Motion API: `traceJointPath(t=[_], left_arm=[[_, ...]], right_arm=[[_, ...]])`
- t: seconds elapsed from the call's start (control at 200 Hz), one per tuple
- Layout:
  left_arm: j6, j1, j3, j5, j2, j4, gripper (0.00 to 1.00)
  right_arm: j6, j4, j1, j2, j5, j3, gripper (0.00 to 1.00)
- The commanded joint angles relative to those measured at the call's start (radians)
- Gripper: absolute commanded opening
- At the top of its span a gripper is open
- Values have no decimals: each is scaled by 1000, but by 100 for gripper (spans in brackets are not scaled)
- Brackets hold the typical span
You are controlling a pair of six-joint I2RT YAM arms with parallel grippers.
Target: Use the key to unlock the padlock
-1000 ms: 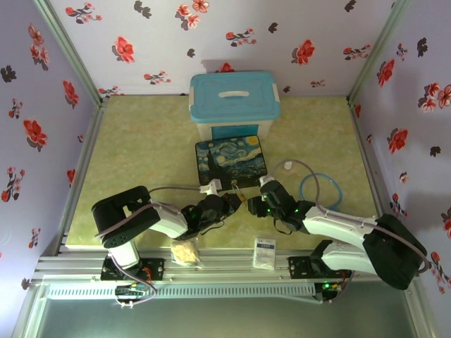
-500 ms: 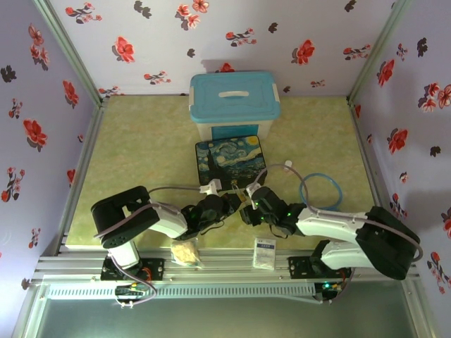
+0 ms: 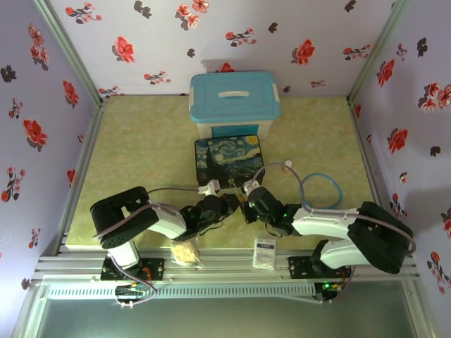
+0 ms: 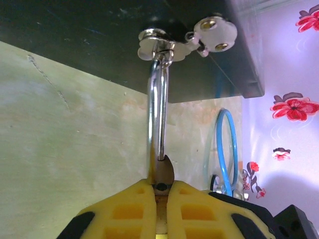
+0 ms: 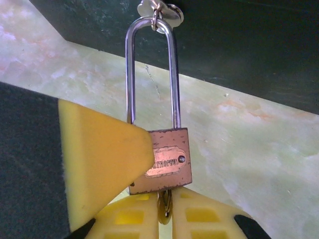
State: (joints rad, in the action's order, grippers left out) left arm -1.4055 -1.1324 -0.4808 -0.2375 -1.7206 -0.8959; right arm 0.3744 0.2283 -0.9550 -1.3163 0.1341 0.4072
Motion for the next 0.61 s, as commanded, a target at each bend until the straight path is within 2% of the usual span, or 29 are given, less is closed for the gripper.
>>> traceJointPath(t=[0.0, 0.125, 0.35, 0.445, 0.475, 0.535, 0.6], left_arm=[[-7, -13, 7, 24, 17, -46, 0], [-7, -13, 14, 23, 12, -54, 0], [19, -12, 24, 7, 10, -34, 0], [41, -12, 22, -1, 25, 13, 0], [50, -11, 21, -3, 30, 26, 0], [65, -10, 18, -8, 43, 63, 0], [90, -8, 12, -19, 60, 120, 0]], right_arm=[[54, 138, 13, 0, -27, -44, 12], [133, 264, 81, 20, -157, -114, 11], [188, 334, 174, 30, -318, -155, 11], [199, 350, 183, 7, -354, -157, 11], [207, 366, 186, -5, -368, -159, 14], [224, 370, 196, -26, -393, -150, 24], [235, 356, 203, -33, -371, -150, 27]])
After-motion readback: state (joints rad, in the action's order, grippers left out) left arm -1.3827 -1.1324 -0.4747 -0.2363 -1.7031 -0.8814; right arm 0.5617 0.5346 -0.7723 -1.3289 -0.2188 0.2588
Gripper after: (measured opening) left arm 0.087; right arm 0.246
